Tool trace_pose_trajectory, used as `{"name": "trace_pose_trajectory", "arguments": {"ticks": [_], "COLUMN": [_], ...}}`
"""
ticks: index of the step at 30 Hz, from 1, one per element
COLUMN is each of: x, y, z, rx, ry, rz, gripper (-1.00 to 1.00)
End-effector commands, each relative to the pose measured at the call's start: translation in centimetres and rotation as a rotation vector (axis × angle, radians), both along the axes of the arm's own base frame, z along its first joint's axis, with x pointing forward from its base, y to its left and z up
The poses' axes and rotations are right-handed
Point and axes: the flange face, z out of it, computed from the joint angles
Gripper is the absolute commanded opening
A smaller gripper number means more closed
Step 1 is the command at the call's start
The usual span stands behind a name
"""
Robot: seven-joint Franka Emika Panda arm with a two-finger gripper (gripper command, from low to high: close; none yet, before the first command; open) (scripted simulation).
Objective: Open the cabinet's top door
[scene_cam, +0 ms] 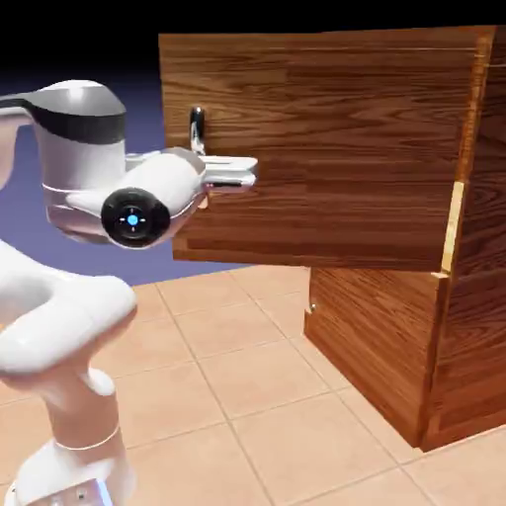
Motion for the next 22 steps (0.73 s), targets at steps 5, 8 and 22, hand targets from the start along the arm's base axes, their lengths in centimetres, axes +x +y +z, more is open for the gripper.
{"name": "trace_pose_trajectory", "arguments": {"ticks": [5, 8, 22], "x": [-0.3, -0.3, 1.7], "y": [-4.3, -7.0, -18.3], "z": [0.0, 0.0, 0.0], "rx": [0.000, 0.000, 0.000], "ry": [0.000, 0.000, 0.000], "rz": [0.103, 0.166, 0.437], "gripper": [-1.00, -1.00, -1.00]}}
